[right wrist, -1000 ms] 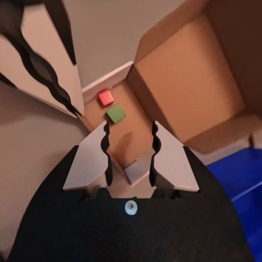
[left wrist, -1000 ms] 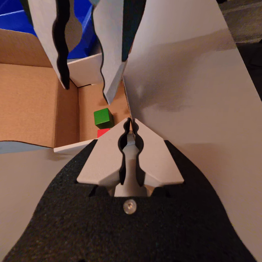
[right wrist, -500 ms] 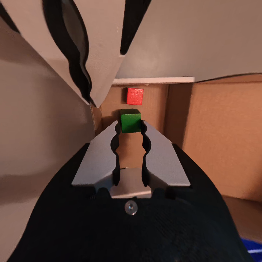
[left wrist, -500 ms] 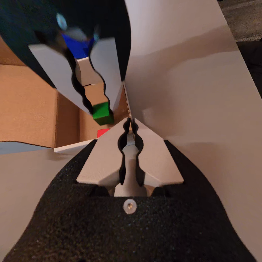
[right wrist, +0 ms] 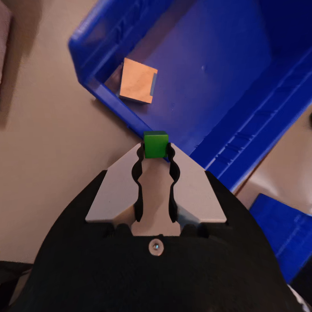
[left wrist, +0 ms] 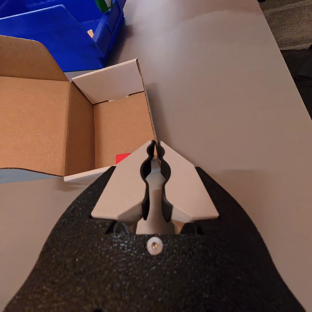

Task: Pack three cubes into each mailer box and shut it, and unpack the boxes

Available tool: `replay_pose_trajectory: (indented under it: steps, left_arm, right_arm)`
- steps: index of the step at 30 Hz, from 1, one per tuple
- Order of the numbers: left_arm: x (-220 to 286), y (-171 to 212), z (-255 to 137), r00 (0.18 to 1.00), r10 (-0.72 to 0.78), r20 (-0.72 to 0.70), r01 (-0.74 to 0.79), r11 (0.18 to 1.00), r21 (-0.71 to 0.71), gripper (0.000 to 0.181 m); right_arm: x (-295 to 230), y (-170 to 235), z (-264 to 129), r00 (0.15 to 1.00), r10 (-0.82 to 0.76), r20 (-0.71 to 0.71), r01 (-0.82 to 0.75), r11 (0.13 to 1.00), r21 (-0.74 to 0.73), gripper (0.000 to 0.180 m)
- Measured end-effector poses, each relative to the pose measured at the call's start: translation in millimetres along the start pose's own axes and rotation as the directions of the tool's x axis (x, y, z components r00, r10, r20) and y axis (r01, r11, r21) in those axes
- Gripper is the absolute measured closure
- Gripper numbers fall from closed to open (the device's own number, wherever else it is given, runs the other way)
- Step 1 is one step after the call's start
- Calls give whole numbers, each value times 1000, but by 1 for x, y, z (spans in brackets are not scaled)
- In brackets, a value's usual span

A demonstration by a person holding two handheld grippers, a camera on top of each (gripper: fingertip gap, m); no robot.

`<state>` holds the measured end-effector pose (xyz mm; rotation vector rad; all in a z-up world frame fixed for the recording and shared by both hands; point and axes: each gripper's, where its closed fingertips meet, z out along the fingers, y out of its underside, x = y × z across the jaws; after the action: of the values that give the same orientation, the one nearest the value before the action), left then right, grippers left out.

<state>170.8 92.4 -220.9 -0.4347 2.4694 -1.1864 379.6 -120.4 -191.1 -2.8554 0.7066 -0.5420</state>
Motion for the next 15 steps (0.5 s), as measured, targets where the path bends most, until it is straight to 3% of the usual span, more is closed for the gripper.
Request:
replay_pose_trajectory:
  steps: [1,6,10,15]
  left_arm:
    - [0,0,0,1000,-2,-1,2,1000,3,180]
    - [0,0,0,1000,-5,-2,5,1000,9,180]
    - [0,0,0,1000,-5,-3,5,1000,11,180]
    - [0,0,0,1000,-10,-5,10,1000,11,180]
  right_arm:
    - [3,1,7,1000,22,3,-22,1000,5,153]
    - [30,-14,17,989,119,-88,-112,991,73,153]
    - [14,-26,23,991,132,23,-133,987,91,153]
    - [5,-26,16,995,97,-7,-96,991,98,138]
